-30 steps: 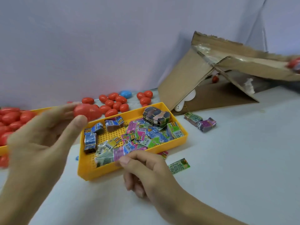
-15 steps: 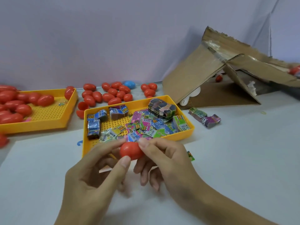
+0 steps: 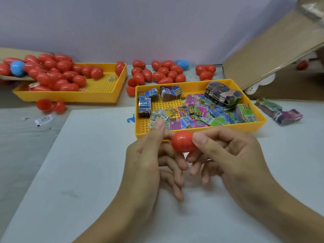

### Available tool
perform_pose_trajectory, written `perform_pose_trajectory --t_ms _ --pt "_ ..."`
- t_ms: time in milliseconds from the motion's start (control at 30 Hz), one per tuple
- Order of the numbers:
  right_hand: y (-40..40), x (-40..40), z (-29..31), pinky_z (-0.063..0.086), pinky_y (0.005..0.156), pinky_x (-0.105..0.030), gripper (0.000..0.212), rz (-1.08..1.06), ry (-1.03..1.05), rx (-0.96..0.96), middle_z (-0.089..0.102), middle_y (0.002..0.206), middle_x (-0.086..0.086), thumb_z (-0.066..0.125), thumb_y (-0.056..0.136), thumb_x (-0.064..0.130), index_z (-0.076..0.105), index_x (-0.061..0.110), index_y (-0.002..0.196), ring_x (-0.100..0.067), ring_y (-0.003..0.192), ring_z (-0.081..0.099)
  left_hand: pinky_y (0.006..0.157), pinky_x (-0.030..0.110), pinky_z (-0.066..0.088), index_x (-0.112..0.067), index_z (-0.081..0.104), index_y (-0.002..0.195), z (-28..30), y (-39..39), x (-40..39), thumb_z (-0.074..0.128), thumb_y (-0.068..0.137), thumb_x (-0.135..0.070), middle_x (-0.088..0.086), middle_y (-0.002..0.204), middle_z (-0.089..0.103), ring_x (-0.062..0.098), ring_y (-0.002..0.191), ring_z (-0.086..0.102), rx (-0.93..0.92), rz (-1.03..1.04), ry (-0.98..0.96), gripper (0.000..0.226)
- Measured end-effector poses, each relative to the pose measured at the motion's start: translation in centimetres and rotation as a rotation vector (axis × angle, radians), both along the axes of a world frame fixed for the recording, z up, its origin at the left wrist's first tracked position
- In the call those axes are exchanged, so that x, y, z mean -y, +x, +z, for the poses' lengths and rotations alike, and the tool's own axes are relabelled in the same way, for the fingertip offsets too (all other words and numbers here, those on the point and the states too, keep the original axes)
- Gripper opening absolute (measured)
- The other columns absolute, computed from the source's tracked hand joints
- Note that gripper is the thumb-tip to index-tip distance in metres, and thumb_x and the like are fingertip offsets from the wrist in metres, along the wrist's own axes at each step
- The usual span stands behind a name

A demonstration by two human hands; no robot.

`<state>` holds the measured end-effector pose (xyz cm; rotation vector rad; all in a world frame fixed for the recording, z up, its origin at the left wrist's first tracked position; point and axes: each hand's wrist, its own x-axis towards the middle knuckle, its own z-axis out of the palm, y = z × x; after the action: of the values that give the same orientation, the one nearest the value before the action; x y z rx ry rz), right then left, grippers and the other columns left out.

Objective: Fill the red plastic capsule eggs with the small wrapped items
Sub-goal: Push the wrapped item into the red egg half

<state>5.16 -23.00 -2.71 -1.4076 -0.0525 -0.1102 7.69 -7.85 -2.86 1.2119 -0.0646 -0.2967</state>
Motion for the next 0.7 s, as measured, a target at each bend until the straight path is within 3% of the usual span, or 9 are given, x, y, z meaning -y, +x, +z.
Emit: perform_pose_trajectory --t_ms 167,267,367,467,533,633,700 --pt "-0.1 0.0 0.2 0.048 0.042 -0.024 0.014 0.011 -0.016 0.038 0.073 0.072 -0.011 0.08 0.078 0.024 0.078 0.018 0.09 -0.019 0.055 0.067 0.035 0.023 0.041 -0.003 0.067 0.086 -0.1 0.0 0.0 0.062 0.081 -0.056 0.013 0.054 0.056 0.02 0.032 0.047 0.041 0.026 0.05 0.054" --pt "0.0 0.0 0.1 0.049 0.043 -0.025 0.02 0.008 -0.034 0.05 0.073 0.076 -0.009 0.082 0.074 0.02 0.079 0.021 0.095 -0.017 0.059 0.067 0.036 0.023 0.042 -0.011 0.072 0.083 0.1 0.1 -0.1 0.072 0.082 -0.053 0.01 0.057 0.056 0.019 0.034 0.048 0.073 0.022 0.078 0.042" --pt "0.1 0.2 -0.2 0.051 0.046 -0.026 0.03 -0.003 -0.028 0.052 0.074 0.082 -0.01 0.078 0.073 0.014 0.079 0.026 0.101 -0.016 0.067 0.068 0.039 0.027 0.048 -0.02 0.077 0.096 0.1 0.3 -0.4 0.08 0.079 -0.034 0.012 0.072 0.065 0.018 0.048 0.058 0.12 0.0 0.066 0.021" --pt "0.1 0.4 -0.3 0.054 0.052 -0.027 0.038 0.014 -0.004 0.051 0.075 0.086 -0.012 0.069 0.077 0.005 0.076 0.026 0.108 -0.017 0.07 0.069 0.051 0.035 0.057 -0.027 0.073 0.112 -0.2 0.4 -0.8 0.076 0.076 -0.022 0.008 0.094 0.073 0.02 0.067 0.07 0.169 -0.049 0.07 0.037" --pt "0.1 0.5 -0.4 0.055 0.053 -0.029 0.04 0.002 0.007 0.048 0.075 0.093 -0.008 0.06 0.079 0.002 0.074 0.025 0.109 -0.02 0.072 0.07 0.059 0.037 0.06 -0.024 0.072 0.114 -0.3 0.6 -1.1 0.082 0.072 -0.014 0.011 0.097 0.075 0.025 0.071 0.072 0.215 -0.05 0.079 0.044" --pt "0.1 0.6 -0.1 0.052 0.047 -0.031 0.031 -0.064 0.057 -0.017 0.07 0.097 -0.006 0.06 0.081 0.015 0.073 0.022 0.108 -0.02 0.075 0.069 0.067 0.031 0.06 -0.019 0.075 0.108 -0.2 0.9 -1.4 0.081 0.071 -0.01 0.012 0.092 0.076 0.026 0.072 0.073 0.359 -0.031 0.154 0.038" --pt "0.1 0.6 0.1 0.048 0.041 -0.031 0.028 -0.059 0.058 -0.059 0.067 0.084 -0.011 0.064 0.083 0.034 0.072 0.015 0.102 -0.022 0.067 0.065 0.071 0.033 0.06 -0.021 0.075 0.106 -0.1 1.0 -1.7 0.08 0.073 -0.007 0.009 0.097 0.075 0.027 0.077 0.071 0.444 -0.042 0.196 0.036"
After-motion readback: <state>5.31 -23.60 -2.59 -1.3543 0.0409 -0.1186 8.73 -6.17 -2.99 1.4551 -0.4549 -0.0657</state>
